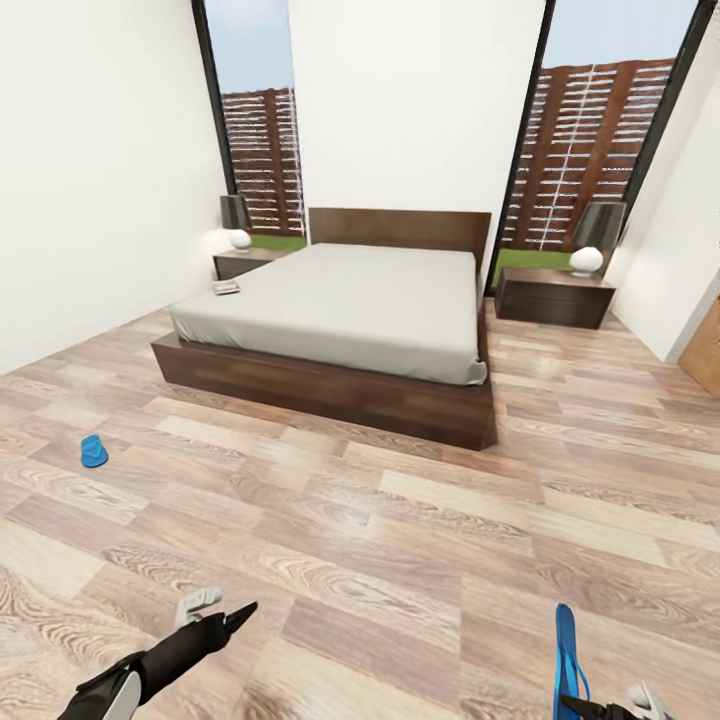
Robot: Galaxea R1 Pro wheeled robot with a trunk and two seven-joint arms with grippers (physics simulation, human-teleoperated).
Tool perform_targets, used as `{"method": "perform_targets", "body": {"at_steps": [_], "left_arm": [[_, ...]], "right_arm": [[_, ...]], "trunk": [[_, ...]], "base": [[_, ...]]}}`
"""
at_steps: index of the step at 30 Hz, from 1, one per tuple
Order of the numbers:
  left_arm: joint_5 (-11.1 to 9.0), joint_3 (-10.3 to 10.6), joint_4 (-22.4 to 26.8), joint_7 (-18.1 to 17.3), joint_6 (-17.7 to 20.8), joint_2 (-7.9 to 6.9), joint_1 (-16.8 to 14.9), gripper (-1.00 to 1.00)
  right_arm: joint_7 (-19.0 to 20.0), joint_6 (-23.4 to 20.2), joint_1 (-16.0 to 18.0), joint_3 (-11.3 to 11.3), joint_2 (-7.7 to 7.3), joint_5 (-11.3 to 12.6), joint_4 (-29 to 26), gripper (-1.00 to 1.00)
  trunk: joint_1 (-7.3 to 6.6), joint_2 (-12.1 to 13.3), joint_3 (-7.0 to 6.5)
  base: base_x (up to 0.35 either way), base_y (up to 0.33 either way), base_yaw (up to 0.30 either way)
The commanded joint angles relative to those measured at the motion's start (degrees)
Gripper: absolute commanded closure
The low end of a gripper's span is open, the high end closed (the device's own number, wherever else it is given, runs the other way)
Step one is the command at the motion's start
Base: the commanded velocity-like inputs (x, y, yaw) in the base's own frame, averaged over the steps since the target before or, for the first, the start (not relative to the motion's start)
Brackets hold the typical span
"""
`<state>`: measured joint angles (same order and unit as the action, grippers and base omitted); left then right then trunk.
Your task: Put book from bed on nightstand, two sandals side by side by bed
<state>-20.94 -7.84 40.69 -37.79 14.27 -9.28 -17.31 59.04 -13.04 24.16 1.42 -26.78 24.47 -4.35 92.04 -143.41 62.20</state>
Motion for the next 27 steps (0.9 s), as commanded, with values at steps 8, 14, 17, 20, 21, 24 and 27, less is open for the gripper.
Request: {"method": "perform_targets", "body": {"at_steps": [8, 14, 17, 20, 21, 24, 27], "left_arm": [[-0.43, -0.05, -0.93, -0.18, 0.50, 0.25, -0.03, -1.00], [-0.42, 0.01, -1.11, -0.17, 0.49, 0.45, -0.04, -1.00], [-0.42, 0.01, -1.13, -0.17, 0.49, 0.48, -0.06, -1.00], [-0.42, 0.01, -1.13, -0.17, 0.49, 0.49, -0.05, -1.00], [-0.42, 0.01, -1.13, -0.17, 0.49, 0.49, -0.06, -1.00], [-0.42, 0.00, -1.15, -0.17, 0.49, 0.49, -0.04, -1.00], [-0.42, 0.01, -1.20, -0.17, 0.49, 0.49, -0.03, -1.00]], "right_arm": [[-0.27, -0.38, 0.01, 0.11, 0.06, 0.14, 0.13, 1.00], [-0.25, -0.34, 0.01, 0.10, 0.06, 0.14, 1.31, 1.00], [-0.24, -0.33, 0.01, 0.09, 0.06, 0.14, 1.55, 1.00], [-0.24, -0.32, 0.01, 0.08, 0.06, 0.14, 1.71, 1.00], [-0.26, -0.32, 0.01, 0.10, 0.06, 0.14, 1.73, 1.00], [-0.26, -0.33, 0.01, 0.09, 0.06, 0.14, 1.77, 1.00], [-0.26, -0.32, 0.01, 0.09, 0.06, 0.14, 1.79, 1.00]], "trunk": [[-0.22, 0.09, -1.73], [-0.37, 0.17, -3.06], [-1.03, 1.37, -3.60], [-1.69, 2.58, -4.14], [-1.91, 2.98, -4.32], [-2.57, 4.18, -4.85], [-3.23, 5.38, -5.39]], "base": [[0.000, 0.000, 0.000], [0.000, 0.000, 0.000], [0.000, 0.000, 0.000], [0.000, 0.000, 0.000], [0.000, 0.000, 0.000], [0.000, 0.000, 0.000], [0.000, 0.000, 0.000]]}}
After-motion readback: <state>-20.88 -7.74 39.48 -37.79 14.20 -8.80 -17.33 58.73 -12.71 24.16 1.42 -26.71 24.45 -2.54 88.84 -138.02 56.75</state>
